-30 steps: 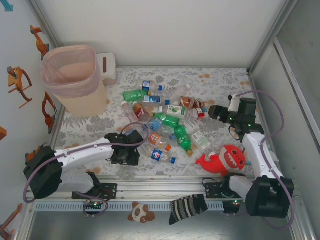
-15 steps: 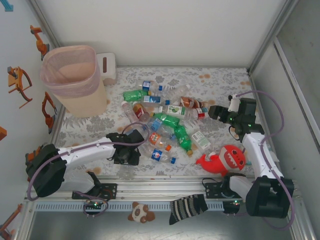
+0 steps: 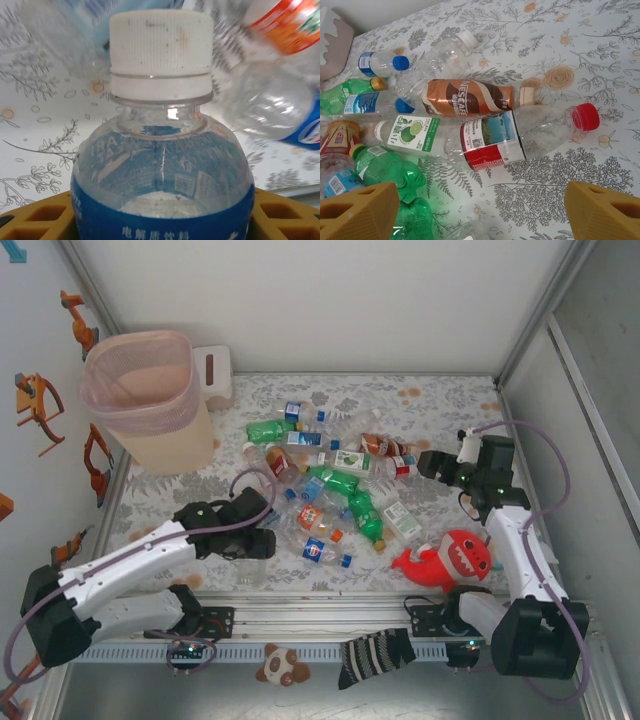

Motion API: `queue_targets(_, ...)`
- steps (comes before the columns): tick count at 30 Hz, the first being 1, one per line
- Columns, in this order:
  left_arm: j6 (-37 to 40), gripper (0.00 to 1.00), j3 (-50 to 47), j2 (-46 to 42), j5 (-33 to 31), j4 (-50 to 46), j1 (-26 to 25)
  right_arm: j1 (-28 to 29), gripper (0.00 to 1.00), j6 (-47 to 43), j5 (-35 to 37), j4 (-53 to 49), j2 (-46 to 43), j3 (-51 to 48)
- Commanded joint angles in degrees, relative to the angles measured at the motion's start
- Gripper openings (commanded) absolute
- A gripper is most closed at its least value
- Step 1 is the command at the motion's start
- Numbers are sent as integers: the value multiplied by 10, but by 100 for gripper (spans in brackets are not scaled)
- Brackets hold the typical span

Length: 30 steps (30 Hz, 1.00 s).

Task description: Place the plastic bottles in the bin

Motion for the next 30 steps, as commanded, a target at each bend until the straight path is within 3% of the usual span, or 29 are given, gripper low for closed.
queue_targets(1,38,57,51,-17,-19,-42,17,5,85,5,-1,-16,-18,22)
queue_targets(16,243,54,327,78,59,-47,245,5,85,5,4,-59,-43,49)
queue_targets(30,332,54,585,239,119,2,439,8,84,9,9,-85,-51,76)
